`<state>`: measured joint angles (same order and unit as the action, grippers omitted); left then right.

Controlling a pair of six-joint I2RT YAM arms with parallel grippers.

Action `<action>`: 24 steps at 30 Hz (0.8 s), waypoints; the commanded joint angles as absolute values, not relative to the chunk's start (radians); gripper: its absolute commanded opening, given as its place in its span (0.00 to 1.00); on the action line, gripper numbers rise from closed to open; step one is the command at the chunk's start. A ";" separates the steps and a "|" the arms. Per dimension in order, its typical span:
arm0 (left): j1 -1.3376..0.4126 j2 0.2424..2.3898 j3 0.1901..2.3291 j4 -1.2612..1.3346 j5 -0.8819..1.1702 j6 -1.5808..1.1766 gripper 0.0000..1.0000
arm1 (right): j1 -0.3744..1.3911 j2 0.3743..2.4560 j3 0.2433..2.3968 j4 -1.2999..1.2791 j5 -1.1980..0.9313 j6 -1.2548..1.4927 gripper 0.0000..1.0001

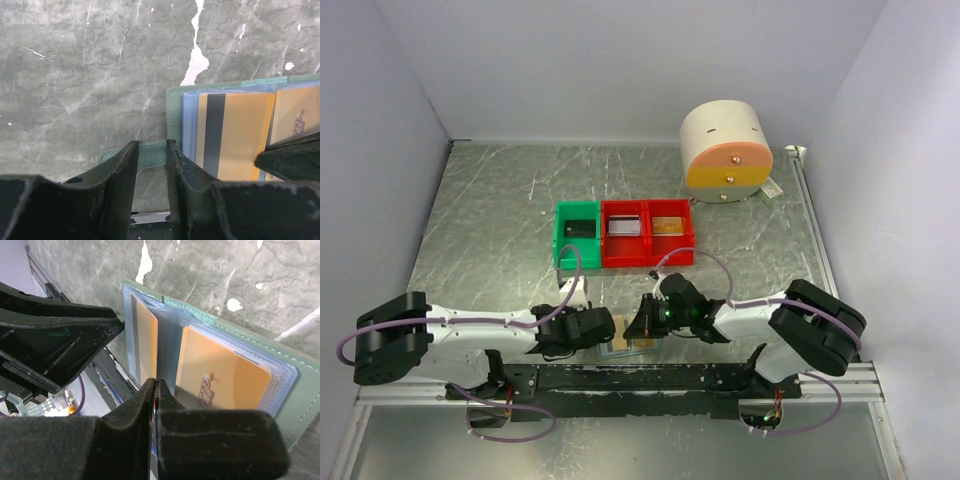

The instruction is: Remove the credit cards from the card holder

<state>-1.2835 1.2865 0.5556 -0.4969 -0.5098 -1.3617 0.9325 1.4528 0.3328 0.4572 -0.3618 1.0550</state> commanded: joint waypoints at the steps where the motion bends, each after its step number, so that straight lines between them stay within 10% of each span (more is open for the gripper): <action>1: -1.283 1.311 0.479 -0.401 -0.432 -1.417 0.40 | 0.917 1.426 0.327 0.429 -0.337 1.020 0.02; 24: -1.325 1.369 0.625 -0.408 -0.483 -1.359 0.67 | 0.904 1.420 0.317 0.418 -0.340 1.008 0.02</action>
